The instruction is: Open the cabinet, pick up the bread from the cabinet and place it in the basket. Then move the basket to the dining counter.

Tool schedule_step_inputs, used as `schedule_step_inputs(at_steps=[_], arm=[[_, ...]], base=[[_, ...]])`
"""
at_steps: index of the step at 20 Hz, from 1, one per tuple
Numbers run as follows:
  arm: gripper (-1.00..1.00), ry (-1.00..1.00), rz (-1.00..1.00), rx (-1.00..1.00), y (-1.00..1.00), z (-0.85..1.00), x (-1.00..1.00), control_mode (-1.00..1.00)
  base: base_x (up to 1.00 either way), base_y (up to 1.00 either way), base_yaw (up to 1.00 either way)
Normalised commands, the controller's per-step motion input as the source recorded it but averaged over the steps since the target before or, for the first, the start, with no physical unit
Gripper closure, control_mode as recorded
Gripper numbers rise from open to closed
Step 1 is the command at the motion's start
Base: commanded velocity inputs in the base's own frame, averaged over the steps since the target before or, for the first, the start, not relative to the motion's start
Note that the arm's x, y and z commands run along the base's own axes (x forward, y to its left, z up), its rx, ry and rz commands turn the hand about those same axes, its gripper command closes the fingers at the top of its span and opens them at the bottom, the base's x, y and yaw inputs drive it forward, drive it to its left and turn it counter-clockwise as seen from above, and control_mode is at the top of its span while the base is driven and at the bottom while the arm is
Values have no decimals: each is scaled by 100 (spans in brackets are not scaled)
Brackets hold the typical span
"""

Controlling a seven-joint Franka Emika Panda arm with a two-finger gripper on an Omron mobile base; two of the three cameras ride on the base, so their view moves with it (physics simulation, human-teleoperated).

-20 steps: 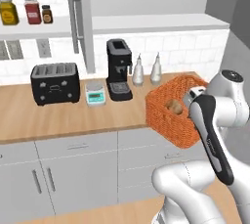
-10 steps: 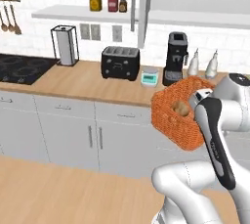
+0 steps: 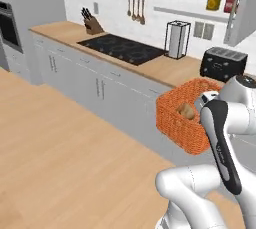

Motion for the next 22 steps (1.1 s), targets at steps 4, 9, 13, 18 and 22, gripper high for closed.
schedule_step_inputs(at_steps=[4,9,13,18,22], arm=[[100,0,0,0,0,0,0,100],[100,0,0,0,0,0,0,100],[100,0,0,0,0,0,0,100],[100,0,0,0,0,0,0,100],[100,0,0,0,0,0,0,100]], base=[[-23,13,84],[-6,-4,62],[-21,-29,36],[-1,0,28],[67,0,19]])
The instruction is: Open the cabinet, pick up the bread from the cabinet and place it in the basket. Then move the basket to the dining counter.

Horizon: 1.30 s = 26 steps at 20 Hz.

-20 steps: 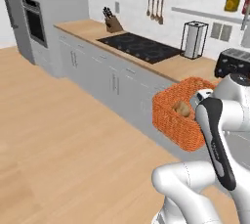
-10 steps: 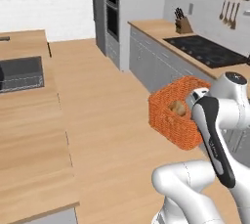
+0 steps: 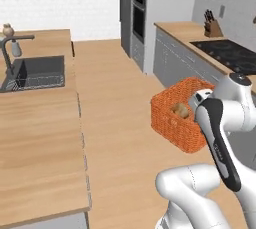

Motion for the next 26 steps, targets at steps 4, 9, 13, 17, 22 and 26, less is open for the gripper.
schedule_step_inputs(at_steps=[4,9,13,17,22,26], arm=[[100,0,0,0,0,0,0,100],[100,0,0,0,0,0,0,100],[100,0,0,0,0,0,0,100],[100,0,0,0,0,0,0,100],[100,0,0,0,0,0,0,100],[100,0,0,0,0,0,0,100]], base=[[100,-14,7],[100,-19,4],[100,-14,6],[100,-29,6],[100,-40,8],[100,-39,11]])
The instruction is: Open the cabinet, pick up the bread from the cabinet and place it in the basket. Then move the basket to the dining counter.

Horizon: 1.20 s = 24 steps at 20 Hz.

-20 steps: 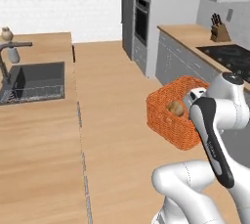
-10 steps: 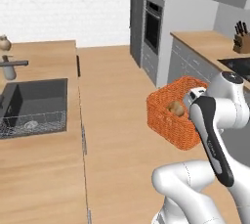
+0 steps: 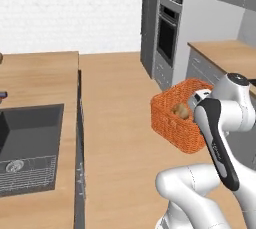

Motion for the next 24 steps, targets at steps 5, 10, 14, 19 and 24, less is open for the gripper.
schedule_step_inputs(at_steps=[5,10,14,19,24], arm=[[100,0,0,0,0,0,0,100],[100,0,0,0,0,0,0,100],[100,0,0,0,0,0,0,100],[100,0,0,0,0,0,0,100],[100,0,0,0,0,0,0,100]], base=[[100,-28,17],[100,-19,21],[100,-19,22],[100,-12,34],[100,-7,53]])
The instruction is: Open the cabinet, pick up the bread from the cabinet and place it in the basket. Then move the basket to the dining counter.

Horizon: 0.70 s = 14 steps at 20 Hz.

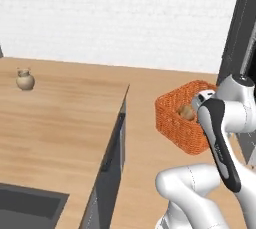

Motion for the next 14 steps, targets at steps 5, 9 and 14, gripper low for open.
schedule_step_inputs(at_steps=[5,9,14], arm=[[100,0,0,0,0,0,0,100],[100,0,0,0,0,0,0,100],[100,0,0,0,0,0,0,100]], base=[[100,-10,64],[74,-14,83],[52,-13,91]])
